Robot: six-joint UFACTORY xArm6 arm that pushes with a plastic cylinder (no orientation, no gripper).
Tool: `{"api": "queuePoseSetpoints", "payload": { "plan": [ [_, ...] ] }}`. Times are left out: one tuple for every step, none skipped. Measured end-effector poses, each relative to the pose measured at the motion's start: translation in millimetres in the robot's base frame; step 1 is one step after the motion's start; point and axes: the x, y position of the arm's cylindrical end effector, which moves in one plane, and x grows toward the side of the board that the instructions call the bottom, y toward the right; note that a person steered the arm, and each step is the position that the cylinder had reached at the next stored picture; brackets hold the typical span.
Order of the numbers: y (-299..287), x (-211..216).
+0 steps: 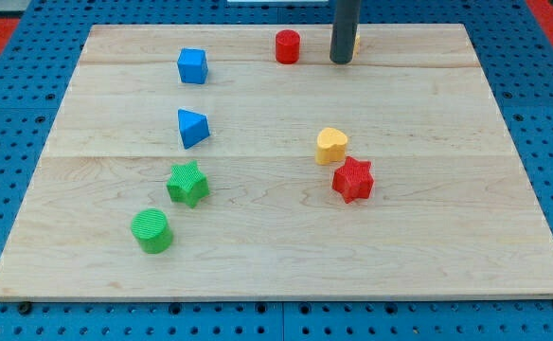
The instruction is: Move the yellow heart at the left side of the red circle horizontally
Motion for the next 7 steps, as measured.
{"api": "queuePoseSetpoints", "payload": {
  "plan": [
    [12.9, 63.4],
    [56.9, 148.3],
    [26.6, 189.2],
    [-36.3, 191.1],
    [-66.8, 182.8],
    [-49.6, 176.6],
    [-42.8, 162.5]
  ]
}}
